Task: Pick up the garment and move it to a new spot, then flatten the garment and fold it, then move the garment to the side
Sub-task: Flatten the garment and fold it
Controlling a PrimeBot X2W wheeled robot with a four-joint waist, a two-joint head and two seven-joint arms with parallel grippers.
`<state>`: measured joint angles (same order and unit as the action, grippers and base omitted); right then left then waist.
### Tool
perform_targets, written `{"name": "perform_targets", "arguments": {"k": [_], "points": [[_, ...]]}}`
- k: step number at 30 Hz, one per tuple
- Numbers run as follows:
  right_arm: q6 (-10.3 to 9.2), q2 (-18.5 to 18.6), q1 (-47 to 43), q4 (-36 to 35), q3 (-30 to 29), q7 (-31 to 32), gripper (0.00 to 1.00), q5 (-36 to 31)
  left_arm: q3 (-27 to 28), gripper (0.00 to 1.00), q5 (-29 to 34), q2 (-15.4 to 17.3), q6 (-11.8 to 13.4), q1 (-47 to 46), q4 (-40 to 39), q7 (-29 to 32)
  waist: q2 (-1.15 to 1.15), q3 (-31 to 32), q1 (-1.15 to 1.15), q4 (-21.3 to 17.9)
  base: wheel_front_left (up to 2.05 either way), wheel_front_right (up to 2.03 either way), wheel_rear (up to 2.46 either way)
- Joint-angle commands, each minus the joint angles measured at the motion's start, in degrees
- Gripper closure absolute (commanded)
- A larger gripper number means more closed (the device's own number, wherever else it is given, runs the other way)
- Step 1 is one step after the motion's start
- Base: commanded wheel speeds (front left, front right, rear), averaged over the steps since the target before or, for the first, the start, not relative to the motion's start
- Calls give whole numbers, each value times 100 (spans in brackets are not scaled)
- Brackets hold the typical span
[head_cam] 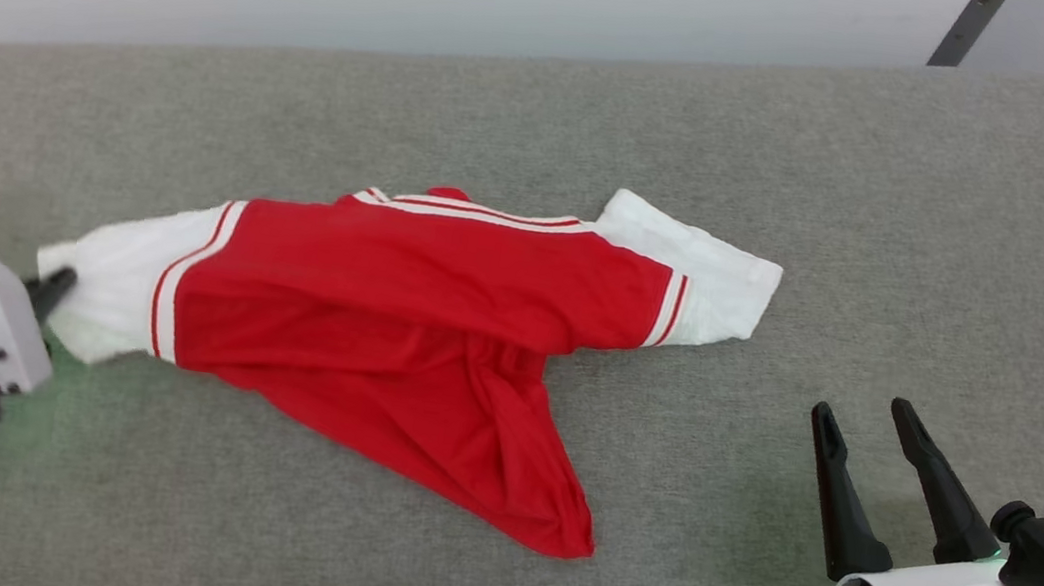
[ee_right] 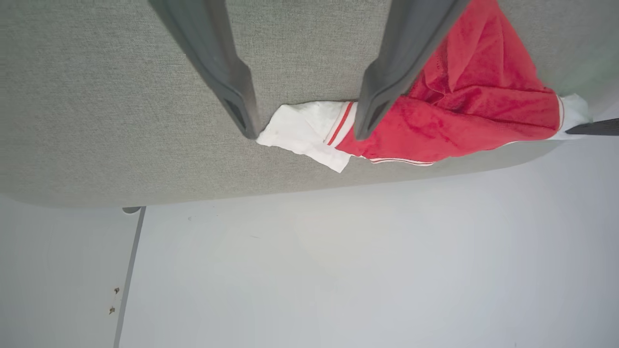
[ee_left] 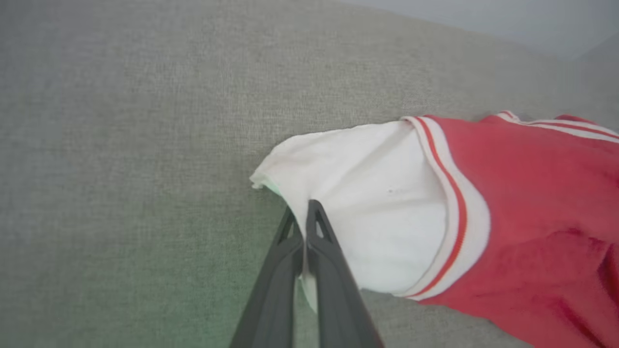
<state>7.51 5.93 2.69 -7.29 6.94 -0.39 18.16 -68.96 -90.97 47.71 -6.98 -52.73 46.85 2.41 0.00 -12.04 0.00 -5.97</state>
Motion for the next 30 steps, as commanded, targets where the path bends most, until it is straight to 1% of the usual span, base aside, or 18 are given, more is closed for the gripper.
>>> {"name": "perform_targets", "arguments": {"k": [1, 7, 8, 9, 10, 11, 12, 16, 20, 22, 24, 26, 29, 30], "points": [[-4, 23, -46, -15, -16, 22, 0, 64, -7, 100, -49, -112, 15, 72, 102, -30, 0, -18, 0, -44, 0, 0, 0], [-4, 69, -60, -13, 12, 58, 0, 76, -78, 100, 32, -458, -42, 207, 638, 27, 0, -34, 0, -151, 0, 0, 0], [-4, 85, -62, -9, 12, 70, 0, 66, -97, 98, 55, -503, -49, 220, 711, 29, 0, -27, 0, -165, 0, 0, 0], [-4, 103, -63, -4, 13, 80, 0, 52, -109, 82, 72, -539, -50, 240, 772, 17, 0, -18, 0, -178, 0, 0, 0], [-4, 126, -61, 3, 17, 97, 0, 32, -121, 52, 97, -569, -46, 260, 834, -8, 0, -5, 0, -187, 0, 0, 0], [-4, 164, -56, 9, 37, 129, 0, 1, -138, 12, 163, -582, -50, 268, 885, -71, 0, 13, 0, -194, 0, 0, 0], [-4, 209, -48, 15, 57, 153, 0, -19, -152, 0, 216, -593, -52, 269, 899, -144, 0, 32, 0, -197, 0, 0, 0], [-4, 427, -4, 44, 150, 282, 0, -51, -134, 0, 390, -563, -55, 337, 752, -694, 0, 136, 0, -134, 0, 0, 0], [-4, 674, -41, 67, 194, 405, 0, -86, -99, 0, 573, -510, -53, 499, 409, -1431, 0, 248, 0, 72, 0, 0, 0], [-5, 803, -77, 71, 204, 481, 0, -103, 32, 0, 647, -565, -52, 570, 225, -1669, 0, 307, 0, 213, 0, 0, 0], [-4, 918, -104, 61, 200, 548, 0, -58, 238, 0, 802, -663, -54, 675, 41, -1746, 0, 352, 0, 372, 0, 0, 0], [-5, 1053, -106, 47, 188, 632, 0, -30, 875, 0, 1161, -787, 7, 746, -262, -1761, 0, 384, 0, 545, 0, 0, 0], [-4, 1305, -28, 41, 292, 821, 0, 22, 1936, 0, 2024, -1086, 344, 1433, -931, -1749, 0, 409, 0, 773, 0, 0, 0], [-4, 1405, 25, 53, 350, 905, 0, 58, 2322, 0, 2368, -1209, 508, 1701, -1226, -1751, 0, 411, 0, 839, 0, 0, 0]]}}
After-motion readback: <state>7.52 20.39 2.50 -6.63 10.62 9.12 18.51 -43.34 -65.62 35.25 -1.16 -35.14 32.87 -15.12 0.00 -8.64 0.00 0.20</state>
